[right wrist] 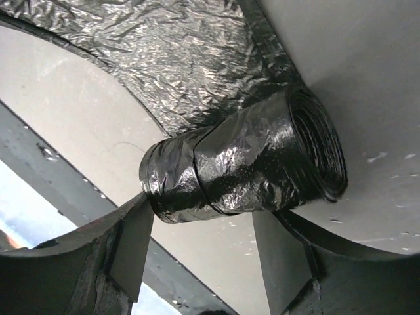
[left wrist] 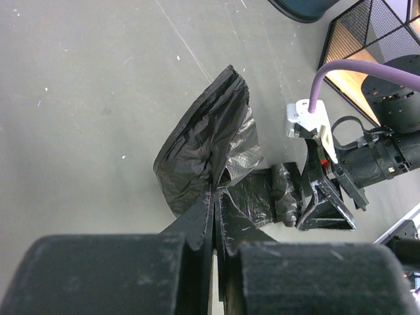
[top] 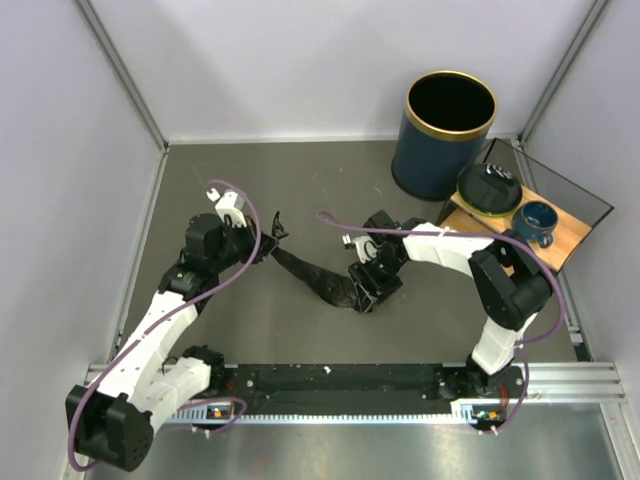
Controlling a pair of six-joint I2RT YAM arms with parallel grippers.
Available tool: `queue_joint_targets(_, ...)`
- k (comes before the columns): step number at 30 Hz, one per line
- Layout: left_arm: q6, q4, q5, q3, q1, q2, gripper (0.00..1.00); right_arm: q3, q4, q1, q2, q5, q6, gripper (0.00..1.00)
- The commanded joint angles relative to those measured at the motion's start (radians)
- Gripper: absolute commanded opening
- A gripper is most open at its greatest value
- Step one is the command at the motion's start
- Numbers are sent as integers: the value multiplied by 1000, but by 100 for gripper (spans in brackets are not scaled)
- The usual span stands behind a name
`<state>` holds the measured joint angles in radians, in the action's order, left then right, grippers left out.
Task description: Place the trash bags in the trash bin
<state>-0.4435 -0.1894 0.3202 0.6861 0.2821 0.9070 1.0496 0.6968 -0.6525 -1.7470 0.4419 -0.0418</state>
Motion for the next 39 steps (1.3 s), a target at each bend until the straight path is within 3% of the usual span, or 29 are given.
queue_joint_targets(1, -9, 8, -1, -20, -14, -43, 0, 53, -32, 4, 6, -172, 149, 61)
queue_joint_targets(9, 74, -16, -4, 3, -47, -99, 0, 46, -36, 88, 14, -166, 289, 62)
queue_joint_targets(19, 291, -7, 143, 99, -52, -141, 0, 9, 38, 226, 69, 20, 341, 87)
queue_joint_targets(26, 460, -21, 346, 174, -52, -166, 0, 38, 95, 234, 112, 103, 274, 95)
queue_joint_targets(39, 318, 47, 410, 231, -50, -148, 0, 47, 73, 232, 14, 282, -3, 95)
